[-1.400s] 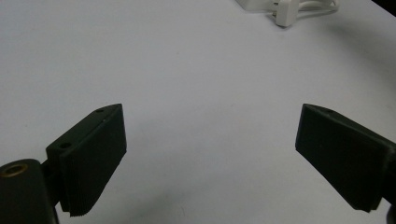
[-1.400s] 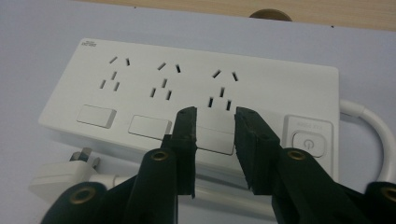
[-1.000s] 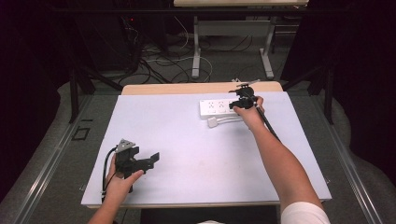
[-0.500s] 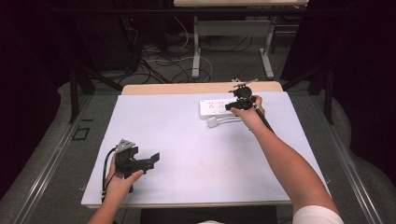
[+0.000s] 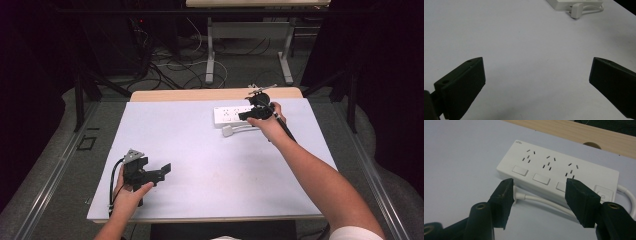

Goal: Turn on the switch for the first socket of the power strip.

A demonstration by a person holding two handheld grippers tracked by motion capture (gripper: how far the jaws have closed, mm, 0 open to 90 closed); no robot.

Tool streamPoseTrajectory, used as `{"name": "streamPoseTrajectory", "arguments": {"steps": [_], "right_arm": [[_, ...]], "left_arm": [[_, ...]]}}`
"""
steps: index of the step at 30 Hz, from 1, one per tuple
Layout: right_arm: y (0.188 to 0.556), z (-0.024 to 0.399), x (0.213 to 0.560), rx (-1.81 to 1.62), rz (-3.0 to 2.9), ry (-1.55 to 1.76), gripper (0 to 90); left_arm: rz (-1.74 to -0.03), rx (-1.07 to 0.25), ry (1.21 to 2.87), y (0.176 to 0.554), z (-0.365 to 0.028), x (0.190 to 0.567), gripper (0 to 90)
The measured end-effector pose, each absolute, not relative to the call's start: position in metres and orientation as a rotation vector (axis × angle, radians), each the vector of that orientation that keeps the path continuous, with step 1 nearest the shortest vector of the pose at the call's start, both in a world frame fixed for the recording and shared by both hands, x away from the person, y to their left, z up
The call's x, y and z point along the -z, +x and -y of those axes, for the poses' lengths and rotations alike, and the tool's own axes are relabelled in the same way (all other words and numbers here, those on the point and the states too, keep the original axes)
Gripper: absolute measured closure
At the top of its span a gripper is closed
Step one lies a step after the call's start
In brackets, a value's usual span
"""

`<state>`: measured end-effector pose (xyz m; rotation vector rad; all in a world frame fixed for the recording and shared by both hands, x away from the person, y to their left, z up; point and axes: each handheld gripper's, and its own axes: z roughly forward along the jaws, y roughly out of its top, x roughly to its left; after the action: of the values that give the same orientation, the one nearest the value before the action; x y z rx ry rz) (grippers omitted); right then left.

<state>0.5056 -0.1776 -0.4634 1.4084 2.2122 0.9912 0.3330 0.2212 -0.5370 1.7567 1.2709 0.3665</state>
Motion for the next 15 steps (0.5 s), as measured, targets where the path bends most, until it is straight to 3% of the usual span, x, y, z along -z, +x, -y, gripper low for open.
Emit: {"name": "streamPoseTrajectory", "arguments": {"steps": [5, 15], "right_arm": [[0.494, 0.174, 0.460, -1.009, -2.229, 1.363, 37.0], [0.473, 0.178, 0.462, -1.069, -2.247, 1.344, 18.9]], "left_arm": [[-1.267, -0.371, 1.760, 0.332, -0.221, 0.536, 0.5], [-1.278, -0.362, 1.758, 0.332, -0.223, 0.536, 0.5]]}}
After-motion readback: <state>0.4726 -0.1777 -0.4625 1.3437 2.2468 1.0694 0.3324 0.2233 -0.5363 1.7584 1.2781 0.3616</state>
